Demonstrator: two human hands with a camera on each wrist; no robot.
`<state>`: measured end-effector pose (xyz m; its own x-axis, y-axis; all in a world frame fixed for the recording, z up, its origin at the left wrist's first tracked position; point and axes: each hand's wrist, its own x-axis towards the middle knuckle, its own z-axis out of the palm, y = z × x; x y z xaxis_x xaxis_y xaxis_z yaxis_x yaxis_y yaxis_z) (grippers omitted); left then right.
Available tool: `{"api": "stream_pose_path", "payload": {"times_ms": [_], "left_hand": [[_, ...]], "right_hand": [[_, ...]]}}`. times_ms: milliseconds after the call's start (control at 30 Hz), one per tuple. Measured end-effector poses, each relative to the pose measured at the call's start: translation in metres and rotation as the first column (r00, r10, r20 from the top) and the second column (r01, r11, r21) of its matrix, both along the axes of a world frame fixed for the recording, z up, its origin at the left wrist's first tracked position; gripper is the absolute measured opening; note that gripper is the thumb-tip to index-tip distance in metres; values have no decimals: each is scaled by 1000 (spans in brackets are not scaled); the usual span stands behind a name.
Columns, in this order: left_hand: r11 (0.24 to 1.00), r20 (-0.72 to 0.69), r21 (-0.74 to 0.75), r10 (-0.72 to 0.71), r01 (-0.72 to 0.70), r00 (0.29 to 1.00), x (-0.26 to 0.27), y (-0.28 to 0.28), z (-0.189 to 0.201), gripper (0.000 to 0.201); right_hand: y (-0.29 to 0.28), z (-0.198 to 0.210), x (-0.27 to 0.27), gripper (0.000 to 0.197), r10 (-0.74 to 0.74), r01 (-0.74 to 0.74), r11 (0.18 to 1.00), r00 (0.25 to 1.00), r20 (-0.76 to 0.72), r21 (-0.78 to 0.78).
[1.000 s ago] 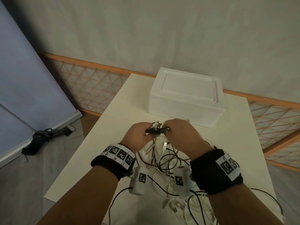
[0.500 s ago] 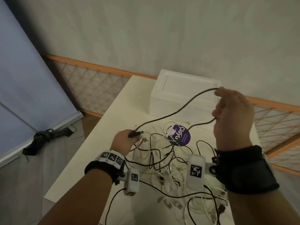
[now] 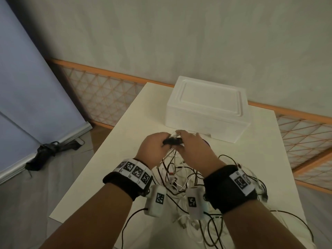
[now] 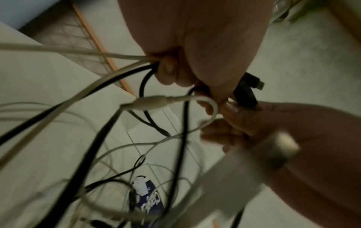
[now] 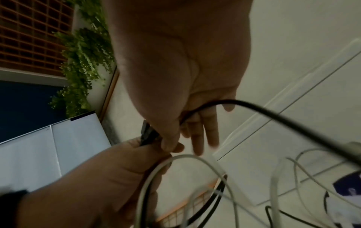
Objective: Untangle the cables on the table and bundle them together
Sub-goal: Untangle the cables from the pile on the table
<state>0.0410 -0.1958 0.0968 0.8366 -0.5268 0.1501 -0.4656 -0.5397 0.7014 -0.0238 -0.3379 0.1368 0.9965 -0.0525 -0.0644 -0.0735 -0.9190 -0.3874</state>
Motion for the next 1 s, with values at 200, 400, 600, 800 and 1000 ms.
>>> {"api": "stream_pose_path", "payload": {"times_ms": [200,400,600,800,1000], "left_hand": [[985,-171,49,172,-166,970,12,29,-23,18],[975,-335,30,217,-220,917,20,42,-38,19],[786,-636,-216,336,-579,695,21,53,-32,34],[727,-790,-371,81,-578,608,13,46,-6,36],[742,-772,-460,-63,-488,632,4,37,25,50]], "right_hand": [[-27,43,3,24,-374,138,824,862,344,549],[-65,65,-3,27,-795,172,425,540,276,889],[-129,46,-29,28,-945,359,265,280,167,895],[-129,28,-36,94,-964,763,235,262,43,602],[31,23,-11,106,-150,192,845,981,-124,500]]}}
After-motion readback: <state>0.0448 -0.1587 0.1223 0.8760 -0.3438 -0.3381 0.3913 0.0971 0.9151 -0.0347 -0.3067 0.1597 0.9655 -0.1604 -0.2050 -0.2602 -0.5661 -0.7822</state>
